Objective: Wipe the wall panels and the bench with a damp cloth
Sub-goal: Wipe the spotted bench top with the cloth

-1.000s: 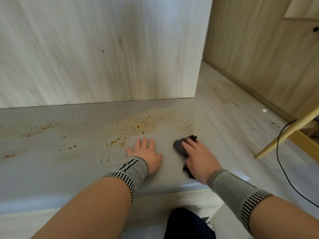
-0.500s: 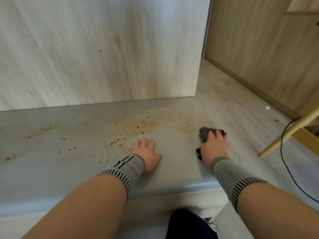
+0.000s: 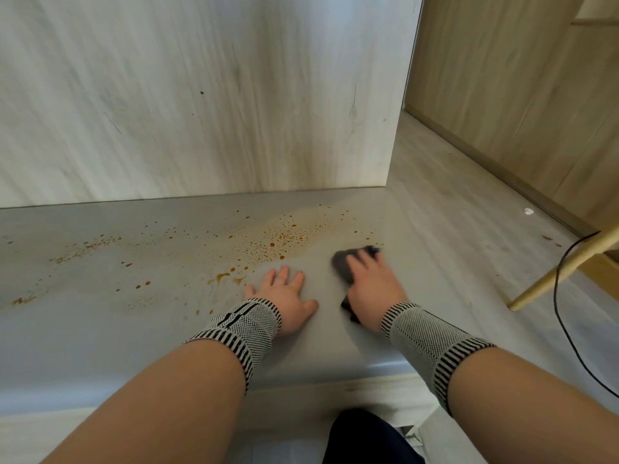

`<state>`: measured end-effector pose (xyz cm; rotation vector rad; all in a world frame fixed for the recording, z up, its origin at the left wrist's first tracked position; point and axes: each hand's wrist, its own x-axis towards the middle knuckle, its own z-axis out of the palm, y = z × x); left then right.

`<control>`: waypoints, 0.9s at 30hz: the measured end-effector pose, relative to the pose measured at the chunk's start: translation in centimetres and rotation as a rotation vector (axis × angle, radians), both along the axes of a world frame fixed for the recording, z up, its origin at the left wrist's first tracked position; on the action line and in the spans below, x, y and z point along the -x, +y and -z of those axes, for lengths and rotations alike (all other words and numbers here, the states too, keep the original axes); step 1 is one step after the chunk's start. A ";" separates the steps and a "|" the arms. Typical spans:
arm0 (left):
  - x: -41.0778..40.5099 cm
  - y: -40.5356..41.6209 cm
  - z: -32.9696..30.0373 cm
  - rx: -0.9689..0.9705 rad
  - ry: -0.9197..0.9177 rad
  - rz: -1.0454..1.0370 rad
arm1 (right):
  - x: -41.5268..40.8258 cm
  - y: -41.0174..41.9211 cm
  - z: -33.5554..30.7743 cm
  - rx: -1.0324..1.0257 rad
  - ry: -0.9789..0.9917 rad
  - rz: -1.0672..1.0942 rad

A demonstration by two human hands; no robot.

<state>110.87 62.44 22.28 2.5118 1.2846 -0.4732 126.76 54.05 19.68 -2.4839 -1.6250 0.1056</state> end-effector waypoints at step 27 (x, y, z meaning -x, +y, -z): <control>0.1 -0.2 -0.5 0.000 0.015 -0.004 | -5.4 -0.3 -0.8 -0.029 0.152 0.294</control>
